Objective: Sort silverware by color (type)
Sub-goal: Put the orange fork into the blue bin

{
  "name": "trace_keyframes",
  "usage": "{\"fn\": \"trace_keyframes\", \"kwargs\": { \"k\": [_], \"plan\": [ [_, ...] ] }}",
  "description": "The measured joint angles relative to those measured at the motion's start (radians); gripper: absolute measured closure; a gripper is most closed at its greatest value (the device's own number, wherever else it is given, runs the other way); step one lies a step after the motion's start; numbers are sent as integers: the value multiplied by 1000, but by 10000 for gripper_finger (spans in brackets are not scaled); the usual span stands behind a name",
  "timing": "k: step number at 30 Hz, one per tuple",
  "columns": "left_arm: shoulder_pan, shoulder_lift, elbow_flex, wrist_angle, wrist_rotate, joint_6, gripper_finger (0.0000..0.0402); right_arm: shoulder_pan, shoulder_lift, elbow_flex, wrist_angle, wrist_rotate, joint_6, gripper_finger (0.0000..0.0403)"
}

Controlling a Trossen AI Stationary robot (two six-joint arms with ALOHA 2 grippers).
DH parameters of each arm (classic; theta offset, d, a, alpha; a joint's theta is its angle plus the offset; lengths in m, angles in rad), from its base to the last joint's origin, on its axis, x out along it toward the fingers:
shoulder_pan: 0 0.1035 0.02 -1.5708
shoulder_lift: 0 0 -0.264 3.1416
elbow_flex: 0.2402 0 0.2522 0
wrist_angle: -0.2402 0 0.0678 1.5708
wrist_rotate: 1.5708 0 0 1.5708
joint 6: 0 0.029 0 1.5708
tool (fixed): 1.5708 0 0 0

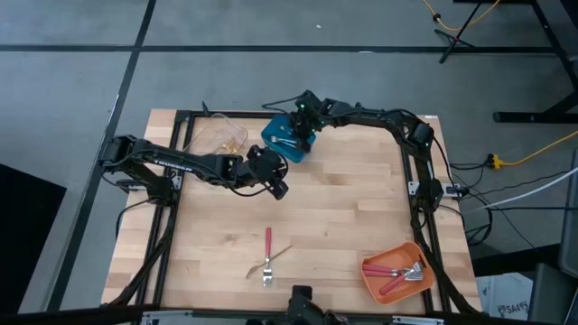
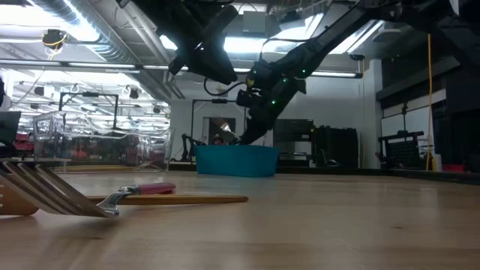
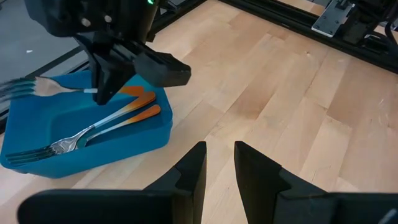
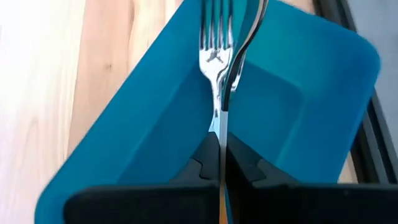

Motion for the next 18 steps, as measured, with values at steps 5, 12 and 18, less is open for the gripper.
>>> {"fn": "trace_keyframes", "kwargs": {
  "k": [5, 12, 18],
  "plan": [
    [0, 0, 0, 0, 0, 0, 325, 0, 0, 0, -21, 0, -84, 403],
    [0, 0, 0, 0, 0, 0, 325, 0, 0, 0, -34, 0, -133, 403],
    [0, 0, 0, 0, 0, 0, 325, 0, 0, 0, -46, 1, -165, 403]
  ]
}}
